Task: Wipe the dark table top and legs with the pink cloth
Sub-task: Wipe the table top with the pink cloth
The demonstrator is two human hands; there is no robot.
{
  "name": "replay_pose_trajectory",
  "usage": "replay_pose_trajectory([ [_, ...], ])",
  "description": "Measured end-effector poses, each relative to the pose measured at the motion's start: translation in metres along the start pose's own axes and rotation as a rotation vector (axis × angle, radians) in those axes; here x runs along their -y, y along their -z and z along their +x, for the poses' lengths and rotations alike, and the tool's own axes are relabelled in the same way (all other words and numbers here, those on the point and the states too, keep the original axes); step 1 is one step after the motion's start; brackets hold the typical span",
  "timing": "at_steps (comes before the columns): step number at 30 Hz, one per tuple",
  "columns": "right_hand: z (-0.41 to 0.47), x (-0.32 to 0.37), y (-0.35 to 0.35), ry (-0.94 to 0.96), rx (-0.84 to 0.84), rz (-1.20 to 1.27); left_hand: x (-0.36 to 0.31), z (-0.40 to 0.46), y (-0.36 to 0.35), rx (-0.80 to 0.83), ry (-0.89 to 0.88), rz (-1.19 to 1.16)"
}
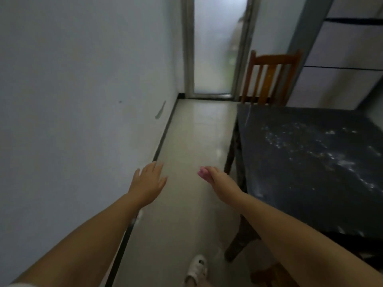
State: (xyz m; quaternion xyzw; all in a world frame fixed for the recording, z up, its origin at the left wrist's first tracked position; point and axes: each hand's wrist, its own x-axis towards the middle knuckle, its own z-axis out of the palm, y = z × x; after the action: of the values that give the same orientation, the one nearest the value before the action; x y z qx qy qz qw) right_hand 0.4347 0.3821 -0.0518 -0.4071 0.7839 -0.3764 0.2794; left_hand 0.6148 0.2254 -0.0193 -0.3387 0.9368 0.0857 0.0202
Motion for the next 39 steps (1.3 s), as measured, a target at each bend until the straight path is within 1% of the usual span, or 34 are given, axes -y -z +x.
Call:
replay_pose_trajectory([
  [2,0.042,-0.019,0.019,-0.017,-0.117,0.008,-0.012,0.057,0.001,0.002,-0.084,0.01],
  [5,0.083,-0.016,0.064,-0.081,-0.168,-0.071,-0.035,0.141,0.008,0.005,-0.184,0.021],
  [7,0.109,-0.024,0.095,-0.112,-0.248,-0.078,-0.053,0.192,0.014,0.012,-0.263,0.029],
  [10,0.133,-0.042,0.136,-0.183,-0.322,-0.005,-0.087,0.254,0.017,0.043,-0.388,0.043],
  [12,0.142,-0.06,0.159,-0.243,-0.364,-0.036,-0.114,0.293,0.012,0.069,-0.475,0.058],
  [14,0.144,-0.079,0.179,-0.289,-0.443,-0.022,-0.146,0.332,0.003,0.092,-0.586,0.105],
  [17,0.143,-0.108,0.201,-0.373,-0.626,0.15,-0.21,0.389,-0.011,0.174,-0.767,0.138],
  [20,0.138,-0.127,0.219,-0.466,-0.923,0.252,-0.28,0.429,-0.027,0.261,-0.942,0.158],
  [23,0.125,-0.135,0.233,-0.532,-1.202,0.407,-0.34,0.45,-0.044,0.292,-1.203,0.217],
  [25,0.107,-0.137,0.233,-0.602,-1.348,0.509,-0.375,0.454,-0.056,0.326,-1.365,0.256],
  [26,0.096,-0.139,0.232,-0.653,-1.418,0.499,-0.392,0.452,-0.062,0.336,-1.425,0.274],
  [28,0.071,-0.145,0.231,-0.77,-1.52,0.401,-0.426,0.44,-0.075,0.368,-1.529,0.31],
  [31,0.028,-0.166,0.236,-0.966,-1.608,0.29,-0.472,0.412,-0.093,0.41,-1.662,0.339],
  [34,-0.011,-0.194,0.255,-1.079,-1.622,0.304,-0.51,0.393,-0.106,0.404,-1.723,0.347],
  [39,-0.07,-0.249,0.317,-1.129,-1.683,0.265,-0.575,0.389,-0.127,0.398,-1.738,0.35],
])
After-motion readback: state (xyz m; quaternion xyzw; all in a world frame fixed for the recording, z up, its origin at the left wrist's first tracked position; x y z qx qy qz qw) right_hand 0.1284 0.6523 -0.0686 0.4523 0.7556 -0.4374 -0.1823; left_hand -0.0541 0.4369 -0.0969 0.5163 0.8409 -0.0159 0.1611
